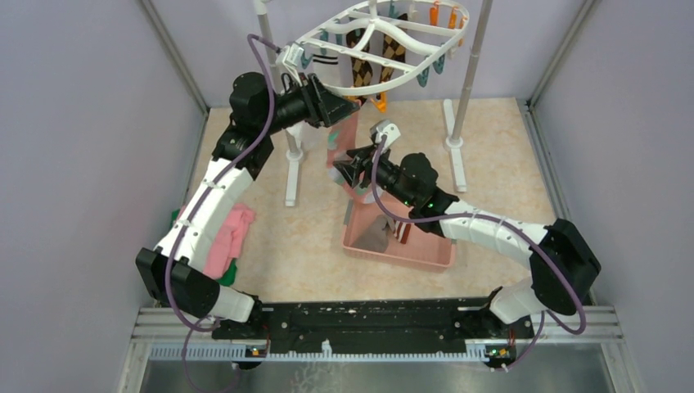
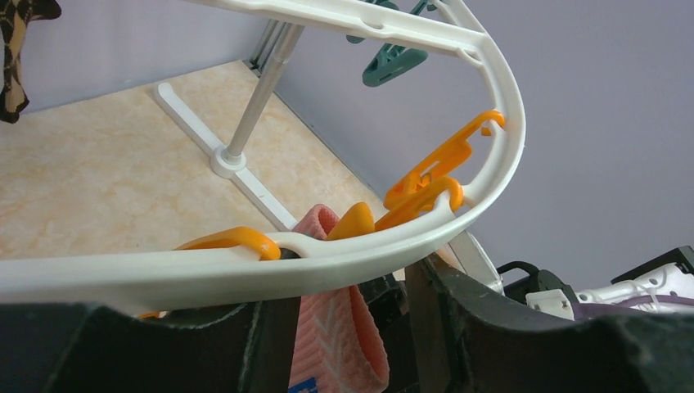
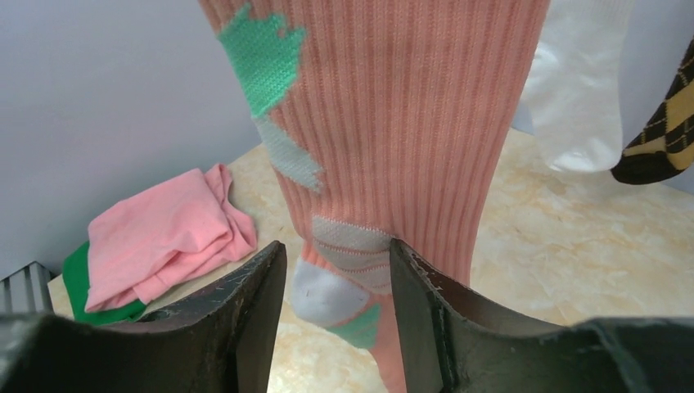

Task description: Remove the socks clipped to the hanger

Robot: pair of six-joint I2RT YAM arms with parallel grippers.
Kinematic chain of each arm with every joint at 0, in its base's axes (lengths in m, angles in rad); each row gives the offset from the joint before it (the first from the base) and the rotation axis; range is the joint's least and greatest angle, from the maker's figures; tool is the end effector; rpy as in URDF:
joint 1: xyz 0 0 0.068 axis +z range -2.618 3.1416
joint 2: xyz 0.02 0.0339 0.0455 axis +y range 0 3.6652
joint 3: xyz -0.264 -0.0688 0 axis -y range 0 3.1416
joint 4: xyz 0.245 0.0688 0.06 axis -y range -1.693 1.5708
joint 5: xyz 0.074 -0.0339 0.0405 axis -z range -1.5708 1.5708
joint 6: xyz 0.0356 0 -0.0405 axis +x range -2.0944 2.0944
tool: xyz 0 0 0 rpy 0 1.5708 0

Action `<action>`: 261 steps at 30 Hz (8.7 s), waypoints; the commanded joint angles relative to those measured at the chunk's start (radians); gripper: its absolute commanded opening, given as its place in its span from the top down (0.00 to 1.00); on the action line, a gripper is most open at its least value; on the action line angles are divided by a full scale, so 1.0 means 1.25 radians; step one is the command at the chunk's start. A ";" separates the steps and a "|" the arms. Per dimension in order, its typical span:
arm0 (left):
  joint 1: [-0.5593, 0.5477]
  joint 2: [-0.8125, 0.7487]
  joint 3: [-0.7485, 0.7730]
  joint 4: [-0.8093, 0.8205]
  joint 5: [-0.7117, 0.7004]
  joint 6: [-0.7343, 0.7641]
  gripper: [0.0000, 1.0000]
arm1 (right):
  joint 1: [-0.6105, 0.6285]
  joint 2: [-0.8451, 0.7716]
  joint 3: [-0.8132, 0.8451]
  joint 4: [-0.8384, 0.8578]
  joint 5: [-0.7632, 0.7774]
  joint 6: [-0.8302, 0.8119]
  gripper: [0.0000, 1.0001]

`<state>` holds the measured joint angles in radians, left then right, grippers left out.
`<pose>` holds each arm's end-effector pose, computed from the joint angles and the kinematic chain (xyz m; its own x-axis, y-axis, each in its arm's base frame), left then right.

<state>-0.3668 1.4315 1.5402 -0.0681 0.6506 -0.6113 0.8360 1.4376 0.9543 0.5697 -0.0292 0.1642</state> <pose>0.2934 -0.1358 0.4653 -0.4570 -0.3137 -0.8323 0.7180 0.4222 -0.5533 0.2265 0.2522 0.3239 -0.0673 0.1692 -0.9833 -0.7604 0.6294 0.1604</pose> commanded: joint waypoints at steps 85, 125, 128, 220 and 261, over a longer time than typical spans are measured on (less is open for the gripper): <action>0.040 -0.334 -0.191 -0.420 -0.242 0.539 0.01 | -0.088 -0.450 -0.138 -0.582 0.181 0.176 0.35; 0.233 -0.126 -0.162 -0.142 -0.051 0.508 0.13 | -0.088 -0.350 0.040 -0.805 0.063 0.141 0.01; 0.233 -0.090 -0.141 -0.129 0.012 0.492 0.19 | -0.088 -0.355 0.029 -0.745 0.048 0.111 0.01; 0.082 -0.083 0.040 -0.126 -0.100 0.105 0.16 | 0.034 0.017 0.073 0.010 0.063 -0.072 1.00; 0.085 -0.067 0.054 -0.133 -0.157 0.124 0.48 | 0.044 0.121 0.126 0.017 0.040 -0.015 1.00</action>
<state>-0.2661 1.3388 1.5612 -0.2977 0.4511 -0.4507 0.8764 1.5826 1.0687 0.5610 0.0303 0.1360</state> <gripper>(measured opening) 0.569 0.020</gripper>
